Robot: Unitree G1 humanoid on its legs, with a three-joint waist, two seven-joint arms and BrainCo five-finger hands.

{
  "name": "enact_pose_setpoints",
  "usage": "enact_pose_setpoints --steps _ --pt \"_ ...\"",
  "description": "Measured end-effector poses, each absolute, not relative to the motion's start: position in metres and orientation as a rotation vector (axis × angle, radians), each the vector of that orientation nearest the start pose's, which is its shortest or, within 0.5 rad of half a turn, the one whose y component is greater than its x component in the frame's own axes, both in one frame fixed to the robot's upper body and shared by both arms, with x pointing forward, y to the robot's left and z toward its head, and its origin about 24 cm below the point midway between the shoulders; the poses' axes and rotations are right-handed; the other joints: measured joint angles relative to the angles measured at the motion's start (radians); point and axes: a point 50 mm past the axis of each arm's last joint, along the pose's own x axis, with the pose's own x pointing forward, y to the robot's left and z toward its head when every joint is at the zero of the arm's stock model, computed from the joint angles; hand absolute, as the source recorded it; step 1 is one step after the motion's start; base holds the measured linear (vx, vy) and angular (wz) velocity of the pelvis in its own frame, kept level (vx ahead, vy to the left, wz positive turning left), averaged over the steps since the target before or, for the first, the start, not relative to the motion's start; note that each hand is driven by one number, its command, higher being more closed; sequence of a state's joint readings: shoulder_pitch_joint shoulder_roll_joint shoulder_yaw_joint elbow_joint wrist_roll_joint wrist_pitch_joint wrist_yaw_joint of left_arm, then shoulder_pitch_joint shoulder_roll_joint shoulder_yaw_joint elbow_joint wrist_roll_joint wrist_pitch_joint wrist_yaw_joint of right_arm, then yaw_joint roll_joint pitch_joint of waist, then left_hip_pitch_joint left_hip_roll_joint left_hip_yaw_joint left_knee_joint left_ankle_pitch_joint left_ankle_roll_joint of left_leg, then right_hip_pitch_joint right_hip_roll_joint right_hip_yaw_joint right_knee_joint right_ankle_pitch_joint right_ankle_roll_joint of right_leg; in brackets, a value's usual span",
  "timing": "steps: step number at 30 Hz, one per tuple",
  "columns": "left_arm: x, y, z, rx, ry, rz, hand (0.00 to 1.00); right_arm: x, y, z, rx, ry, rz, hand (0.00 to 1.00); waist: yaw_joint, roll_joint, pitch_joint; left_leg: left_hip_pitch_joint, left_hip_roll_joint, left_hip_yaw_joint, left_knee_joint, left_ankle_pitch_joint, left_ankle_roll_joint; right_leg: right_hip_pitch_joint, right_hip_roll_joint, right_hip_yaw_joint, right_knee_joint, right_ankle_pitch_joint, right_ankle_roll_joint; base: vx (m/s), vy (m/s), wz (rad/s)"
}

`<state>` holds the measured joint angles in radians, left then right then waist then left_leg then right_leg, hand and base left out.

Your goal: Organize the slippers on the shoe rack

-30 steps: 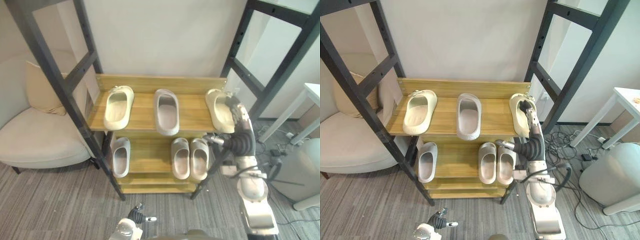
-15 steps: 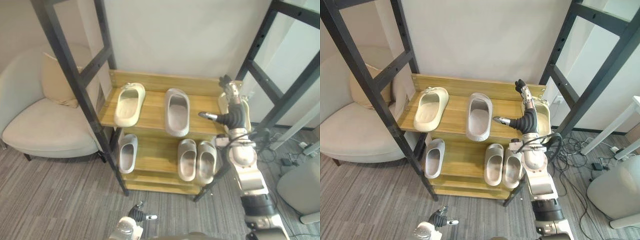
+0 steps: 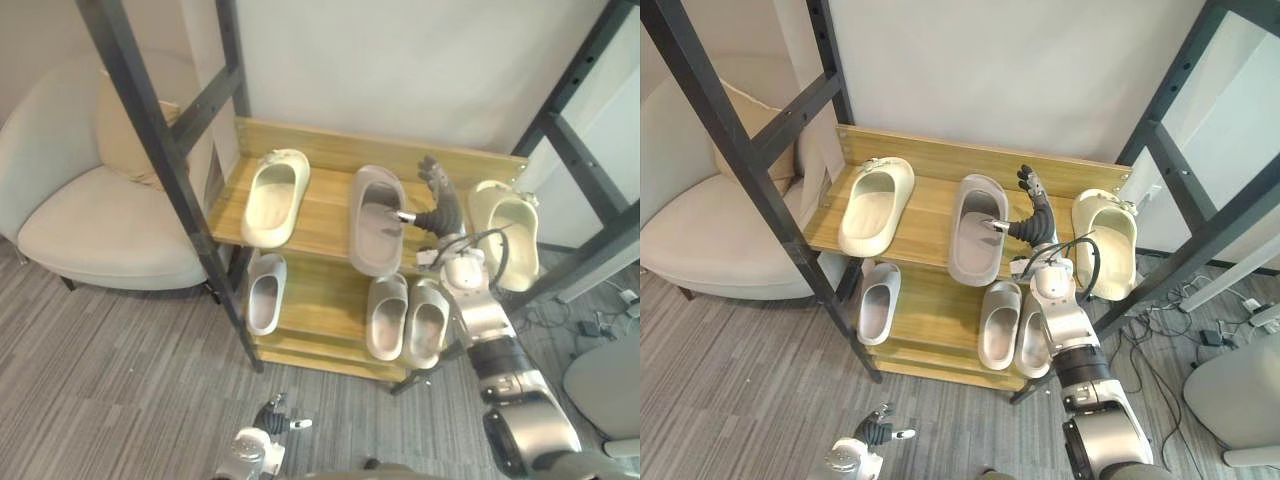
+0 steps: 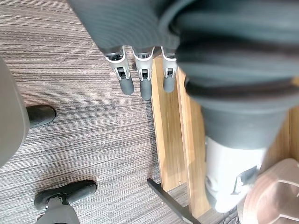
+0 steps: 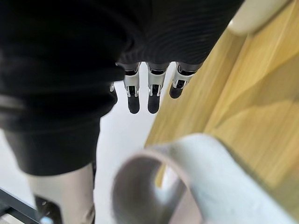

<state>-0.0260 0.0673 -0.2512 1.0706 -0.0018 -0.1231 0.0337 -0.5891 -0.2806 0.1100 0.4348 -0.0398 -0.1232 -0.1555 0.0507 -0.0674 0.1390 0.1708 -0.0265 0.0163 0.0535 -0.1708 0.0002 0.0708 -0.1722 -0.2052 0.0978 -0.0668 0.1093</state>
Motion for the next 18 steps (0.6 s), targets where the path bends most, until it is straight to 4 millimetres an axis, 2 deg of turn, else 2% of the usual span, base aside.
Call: enact_pose_setpoints --steps 9,10,18 --pt "0.145 0.147 -0.147 0.18 0.903 -0.137 0.0 0.375 -0.152 0.138 -0.384 -0.248 0.009 0.0 0.009 -0.008 0.02 -0.008 -0.001 -0.029 0.001 0.0 0.0 0.021 -0.001 -0.014 -0.027 0.009 0.001 0.03 -0.029 0.09" --pt "0.145 0.147 -0.147 0.18 0.902 -0.137 0.0 0.376 -0.152 0.139 -0.384 -0.248 0.009 1.0 0.009 -0.008 0.02 -0.008 -0.001 -0.029 0.001 0.0 0.0 0.021 -0.001 -0.014 -0.027 0.009 0.001 0.03 -0.044 0.07" --pt "0.145 0.148 -0.147 0.157 0.904 -0.119 0.0 0.385 -0.146 0.15 -0.373 -0.254 0.026 1.0 0.012 -0.009 0.023 -0.01 0.0 -0.028 0.001 -0.001 -0.001 0.021 0.0 -0.012 -0.033 0.009 0.001 0.02 -0.032 0.0"
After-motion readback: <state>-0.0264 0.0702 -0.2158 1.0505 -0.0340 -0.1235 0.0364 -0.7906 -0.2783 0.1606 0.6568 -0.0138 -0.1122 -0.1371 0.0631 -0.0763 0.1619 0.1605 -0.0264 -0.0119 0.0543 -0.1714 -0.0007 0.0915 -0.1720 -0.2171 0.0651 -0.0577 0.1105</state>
